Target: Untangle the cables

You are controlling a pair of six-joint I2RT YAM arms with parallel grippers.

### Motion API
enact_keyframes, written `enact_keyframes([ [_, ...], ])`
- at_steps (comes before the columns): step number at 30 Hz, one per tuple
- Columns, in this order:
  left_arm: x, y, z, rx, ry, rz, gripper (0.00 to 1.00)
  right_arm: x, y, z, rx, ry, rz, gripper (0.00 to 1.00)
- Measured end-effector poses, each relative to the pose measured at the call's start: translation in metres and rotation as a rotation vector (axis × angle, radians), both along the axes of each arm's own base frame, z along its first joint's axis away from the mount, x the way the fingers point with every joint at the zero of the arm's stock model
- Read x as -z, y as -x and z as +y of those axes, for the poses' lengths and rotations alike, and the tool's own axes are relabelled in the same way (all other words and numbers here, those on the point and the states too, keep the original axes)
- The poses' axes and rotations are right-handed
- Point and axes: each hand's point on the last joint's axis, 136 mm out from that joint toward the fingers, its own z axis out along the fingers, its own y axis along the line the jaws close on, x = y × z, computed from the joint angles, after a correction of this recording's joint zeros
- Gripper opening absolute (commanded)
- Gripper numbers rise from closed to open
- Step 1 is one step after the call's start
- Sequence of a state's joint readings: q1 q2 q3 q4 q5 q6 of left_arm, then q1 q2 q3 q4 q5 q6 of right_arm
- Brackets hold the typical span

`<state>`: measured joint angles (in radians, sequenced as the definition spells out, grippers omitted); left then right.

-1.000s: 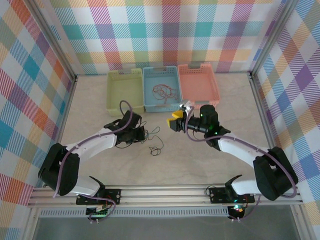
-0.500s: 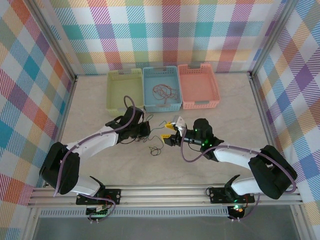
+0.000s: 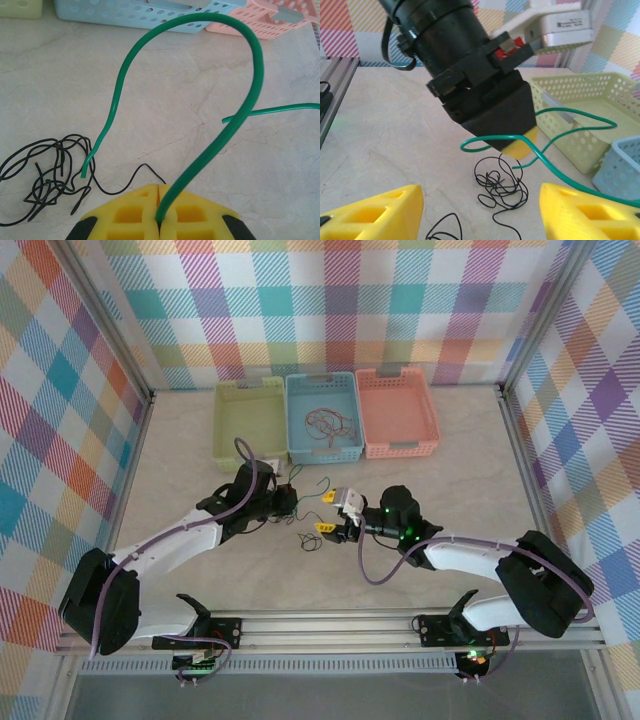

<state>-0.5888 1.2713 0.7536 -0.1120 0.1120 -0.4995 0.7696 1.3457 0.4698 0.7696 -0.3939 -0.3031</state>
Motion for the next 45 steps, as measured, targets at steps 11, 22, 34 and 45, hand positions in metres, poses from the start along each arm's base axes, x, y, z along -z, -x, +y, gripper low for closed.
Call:
enact_keyframes([
  [11, -0.002, 0.003, -0.006, 0.023, 0.019, -0.002, 0.0, -0.006, -0.017, -0.021, 0.186, 0.01, -0.175, 0.57],
  [22, -0.011, 0.01, -0.011, 0.051, 0.05, -0.012, 0.0, 0.016, -0.053, -0.032, 0.375, 0.062, -0.209, 0.57],
  [34, -0.025, 0.017, -0.015, 0.073, 0.082, -0.038, 0.0, 0.006, -0.079, -0.034, 0.458, 0.023, -0.215, 0.53],
  [45, -0.027, 0.022, -0.015, 0.082, 0.089, -0.042, 0.0, 0.0, -0.094, -0.024, 0.452, -0.016, -0.186, 0.45],
])
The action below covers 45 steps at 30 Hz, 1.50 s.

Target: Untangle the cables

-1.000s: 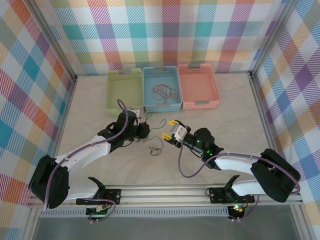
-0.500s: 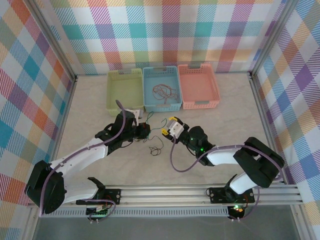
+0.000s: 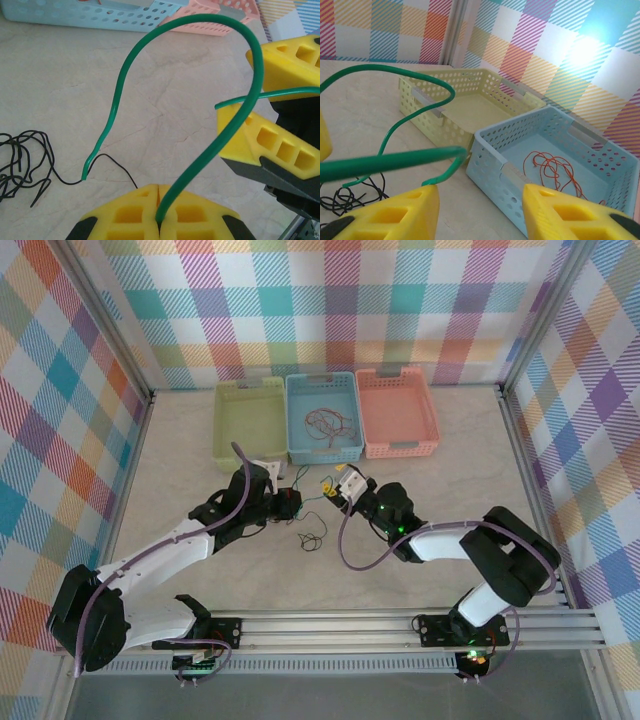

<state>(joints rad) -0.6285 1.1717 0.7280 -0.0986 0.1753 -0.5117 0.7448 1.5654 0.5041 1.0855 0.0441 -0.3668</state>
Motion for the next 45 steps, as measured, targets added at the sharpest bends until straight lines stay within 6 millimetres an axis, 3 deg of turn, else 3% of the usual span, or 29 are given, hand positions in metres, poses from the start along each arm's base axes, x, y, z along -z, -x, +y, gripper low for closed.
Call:
enact_keyframes([
  [10, 0.0, 0.002, -0.002, 0.008, 0.002, 0.001, 0.0, -0.009, 0.006, 0.009, -0.059, -0.066, -0.007, 0.36],
  [16, 0.0, 0.002, -0.002, 0.011, 0.004, 0.003, 0.0, -0.018, 0.012, 0.015, -0.11, -0.105, -0.024, 0.46],
  [20, 0.0, 0.002, -0.002, 0.011, 0.004, 0.003, 0.0, -0.018, 0.018, 0.018, -0.151, -0.112, -0.019, 0.47],
  [24, 0.0, 0.002, -0.002, 0.012, 0.004, 0.003, 0.0, -0.016, 0.022, 0.02, -0.172, -0.11, -0.008, 0.39],
  [28, 0.0, 0.002, -0.002, 0.012, 0.003, 0.003, 0.0, -0.015, 0.022, 0.018, -0.164, -0.117, -0.001, 0.16],
  [34, 0.002, 0.0, 0.001, -0.006, -0.011, 0.0, 0.0, -0.008, 0.015, 0.001, -0.062, -0.099, -0.004, 0.01],
  [45, 0.004, -0.012, 0.024, -0.147, -0.091, -0.03, 0.0, -0.027, -0.003, -0.059, 0.275, -0.052, -0.105, 0.0],
])
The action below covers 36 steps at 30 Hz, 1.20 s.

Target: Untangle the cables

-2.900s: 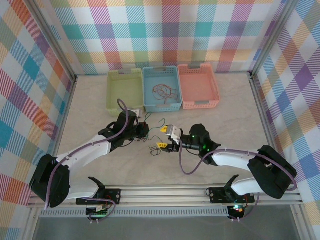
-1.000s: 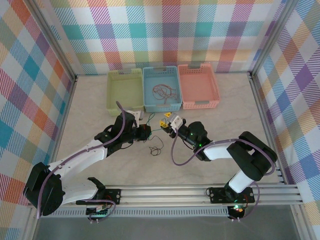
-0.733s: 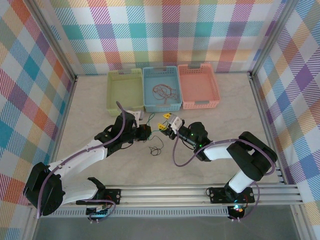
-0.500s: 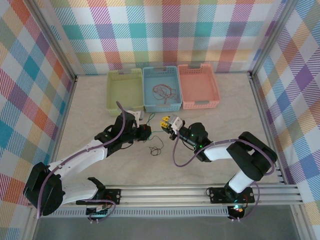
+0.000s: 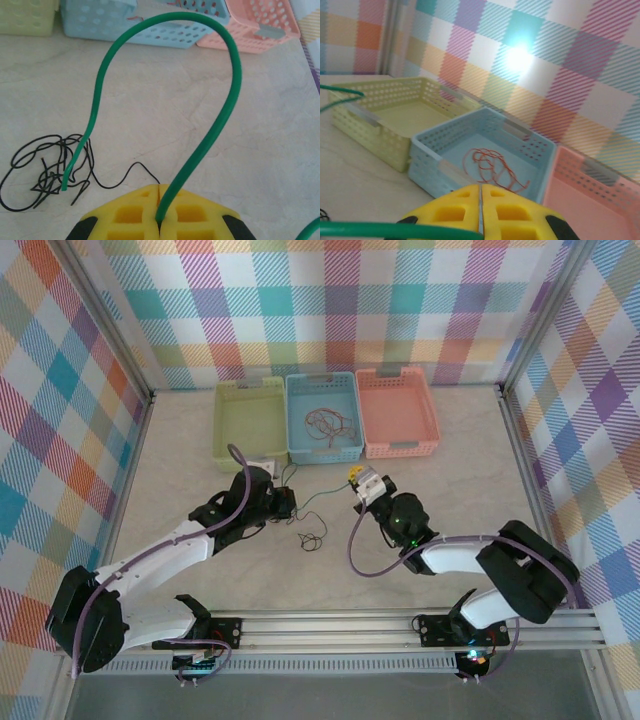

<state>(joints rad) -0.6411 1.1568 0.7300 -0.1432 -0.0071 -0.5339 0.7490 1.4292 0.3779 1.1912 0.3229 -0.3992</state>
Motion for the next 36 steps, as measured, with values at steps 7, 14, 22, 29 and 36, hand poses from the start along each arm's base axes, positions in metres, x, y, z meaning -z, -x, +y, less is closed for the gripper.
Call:
enact_keyframes([
  [7, -0.021, 0.0, 0.004, -0.032, 0.048, -0.066, 0.0, 0.005, 0.006, -0.018, 0.064, 0.018, 0.019, 0.0],
  [14, -0.026, 0.007, 0.01, -0.04, 0.089, -0.099, 0.27, 0.011, 0.014, -0.014, 0.018, 0.026, 0.026, 0.0],
  [22, -0.011, 0.018, 0.022, -0.063, 0.047, -0.045, 0.68, 0.002, 0.019, -0.009, -0.047, 0.003, 0.001, 0.0],
  [29, -0.005, 0.027, 0.032, -0.039, -0.046, -0.013, 0.7, -0.006, 0.031, 0.002, -0.138, -0.014, -0.002, 0.0],
  [36, -0.019, 0.032, 0.028, 0.027, -0.05, -0.062, 0.68, -0.014, 0.029, -0.006, -0.167, -0.109, 0.109, 0.01],
])
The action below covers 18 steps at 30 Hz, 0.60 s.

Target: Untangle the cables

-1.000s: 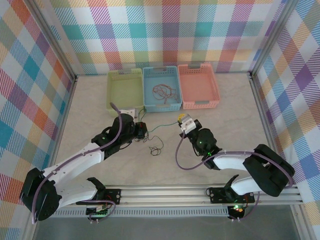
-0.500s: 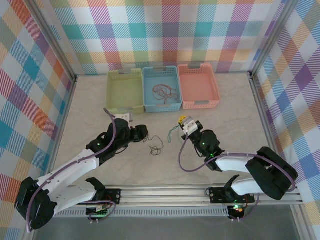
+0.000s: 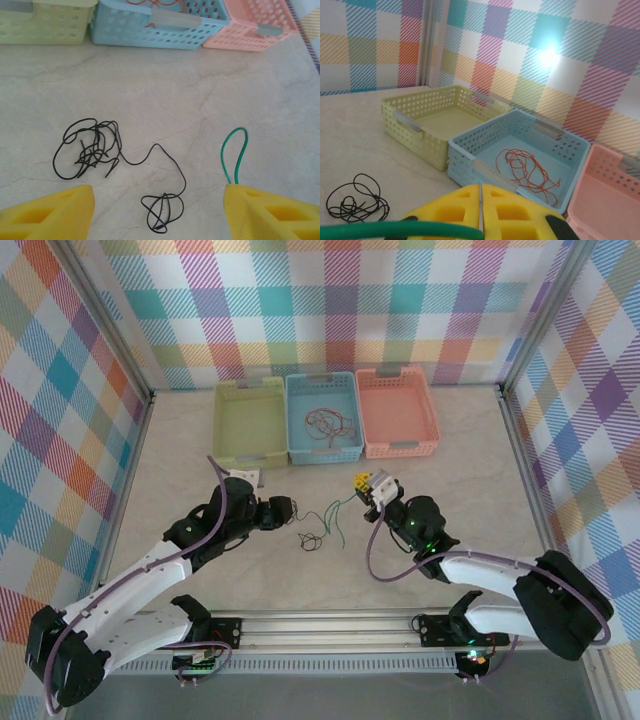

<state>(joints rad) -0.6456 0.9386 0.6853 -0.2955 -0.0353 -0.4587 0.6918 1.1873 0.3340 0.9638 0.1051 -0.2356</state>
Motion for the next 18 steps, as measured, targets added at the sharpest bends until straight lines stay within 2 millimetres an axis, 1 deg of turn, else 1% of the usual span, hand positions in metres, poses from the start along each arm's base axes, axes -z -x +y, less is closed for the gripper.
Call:
enact_keyframes([
  [4, -0.005, 0.003, -0.009, 0.054, 0.03, -0.011, 0.68, -0.009, -0.004, -0.014, 0.011, -0.09, 0.081, 0.01],
  [6, -0.008, 0.004, -0.016, 0.088, 0.053, -0.017, 0.71, -0.014, -0.004, -0.017, 0.004, -0.127, 0.115, 0.01],
  [8, -0.012, 0.007, -0.025, 0.135, 0.086, -0.02, 0.72, -0.017, -0.003, -0.018, -0.004, -0.157, 0.146, 0.0],
  [11, -0.017, 0.012, -0.038, 0.201, 0.13, -0.018, 0.73, -0.021, -0.002, -0.019, -0.021, -0.19, 0.196, 0.0],
  [15, -0.02, 0.015, -0.044, 0.24, 0.157, -0.021, 0.72, -0.027, 0.0, -0.016, -0.052, -0.227, 0.246, 0.0],
  [18, -0.02, 0.016, -0.05, 0.266, 0.177, -0.023, 0.72, -0.025, 0.002, -0.014, -0.076, -0.246, 0.294, 0.0],
])
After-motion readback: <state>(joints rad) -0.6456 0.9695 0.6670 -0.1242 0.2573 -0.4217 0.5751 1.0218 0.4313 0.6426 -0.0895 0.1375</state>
